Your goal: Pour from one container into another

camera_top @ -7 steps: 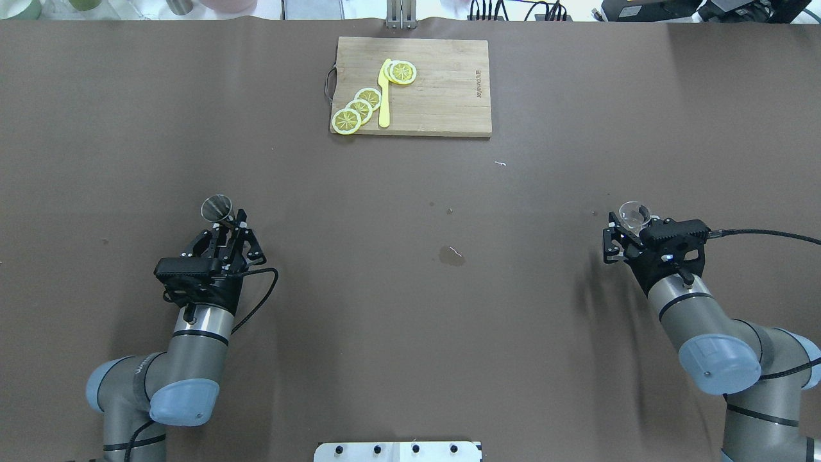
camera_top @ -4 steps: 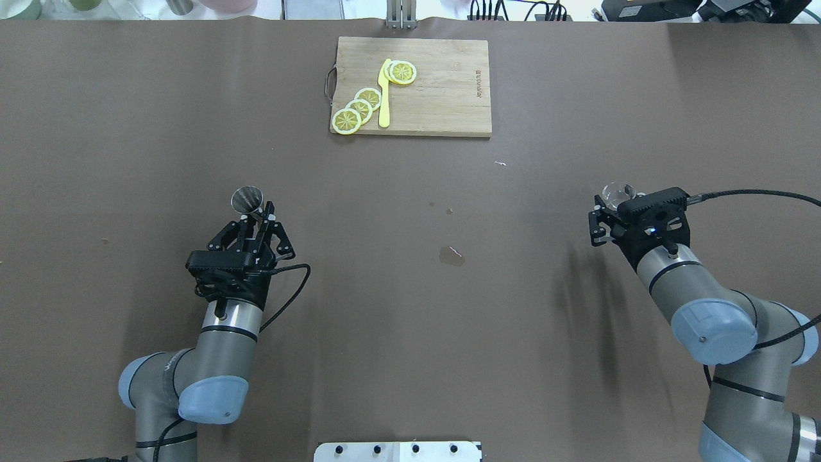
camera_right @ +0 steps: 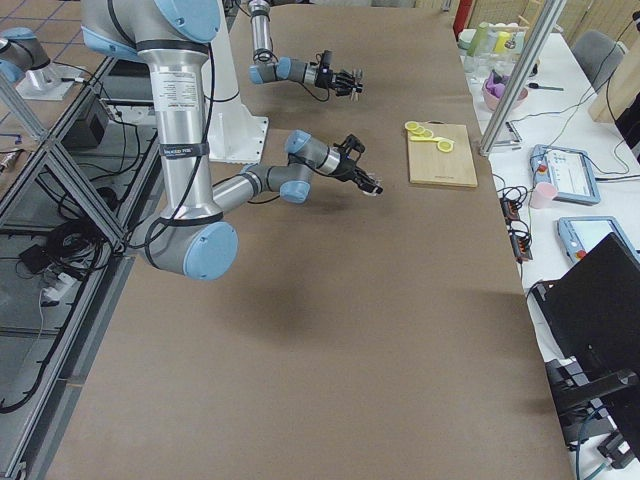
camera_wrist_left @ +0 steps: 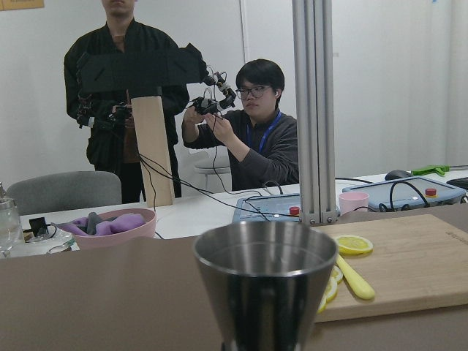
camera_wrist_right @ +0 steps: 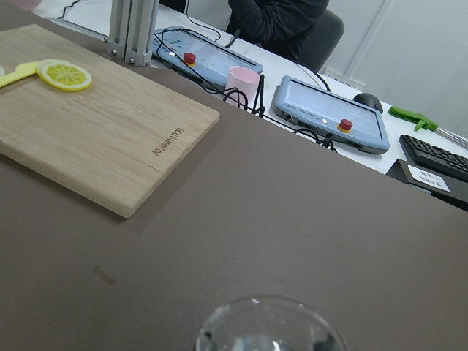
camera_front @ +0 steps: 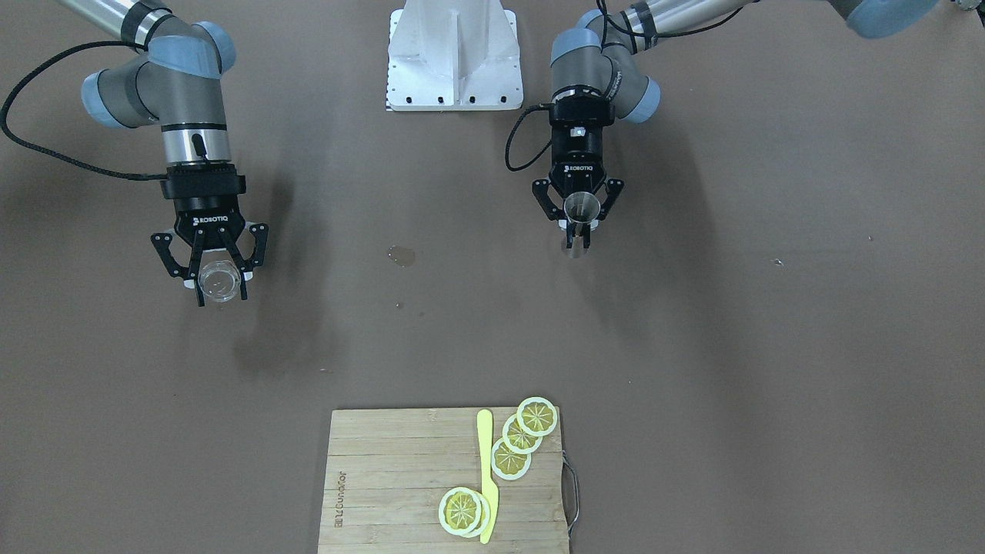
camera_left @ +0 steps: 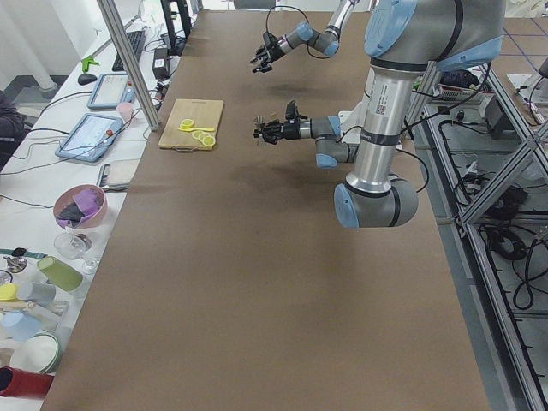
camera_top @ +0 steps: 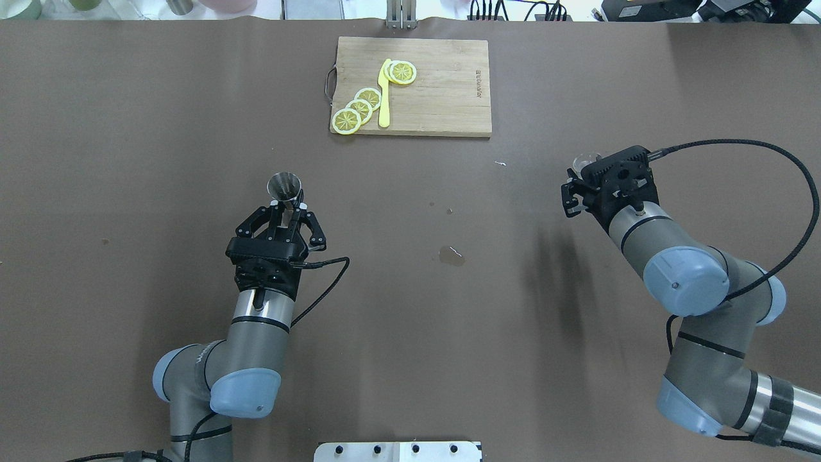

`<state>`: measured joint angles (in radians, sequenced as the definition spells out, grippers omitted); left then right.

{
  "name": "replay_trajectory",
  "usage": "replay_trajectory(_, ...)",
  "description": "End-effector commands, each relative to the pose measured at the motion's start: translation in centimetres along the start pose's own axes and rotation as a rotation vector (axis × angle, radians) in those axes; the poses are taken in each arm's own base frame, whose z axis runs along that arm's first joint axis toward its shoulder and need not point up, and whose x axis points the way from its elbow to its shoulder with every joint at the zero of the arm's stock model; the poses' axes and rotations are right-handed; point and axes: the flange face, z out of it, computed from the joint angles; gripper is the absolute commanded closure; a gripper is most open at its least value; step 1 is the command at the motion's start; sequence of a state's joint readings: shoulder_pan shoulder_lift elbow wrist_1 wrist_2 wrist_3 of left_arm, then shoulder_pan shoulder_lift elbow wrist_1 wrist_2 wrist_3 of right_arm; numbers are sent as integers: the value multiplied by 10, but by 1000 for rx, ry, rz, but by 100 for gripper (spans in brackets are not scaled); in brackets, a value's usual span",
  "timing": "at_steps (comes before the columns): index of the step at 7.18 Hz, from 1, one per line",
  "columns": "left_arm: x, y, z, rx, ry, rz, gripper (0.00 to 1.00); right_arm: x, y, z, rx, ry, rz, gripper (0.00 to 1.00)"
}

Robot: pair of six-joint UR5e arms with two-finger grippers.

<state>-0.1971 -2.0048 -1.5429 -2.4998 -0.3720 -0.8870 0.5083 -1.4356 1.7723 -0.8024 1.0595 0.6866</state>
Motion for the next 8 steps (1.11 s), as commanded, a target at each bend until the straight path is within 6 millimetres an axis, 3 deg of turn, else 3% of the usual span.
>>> replay_trajectory(1,13,-17,7,15,-4,72,100,-6,-20,6,13,-21,-45,100)
replay_trajectory(3,27,-39,17,32,-8,148,100,0,-9,21,-7,-4,-67,100)
replay_trajectory(5,37,-39,21,27,-15,170,100,3,-24,23,4,-2,-91,100)
replay_trajectory(8,38,-37,22,27,-16,170,100,16,-12,28,26,-6,-154,100)
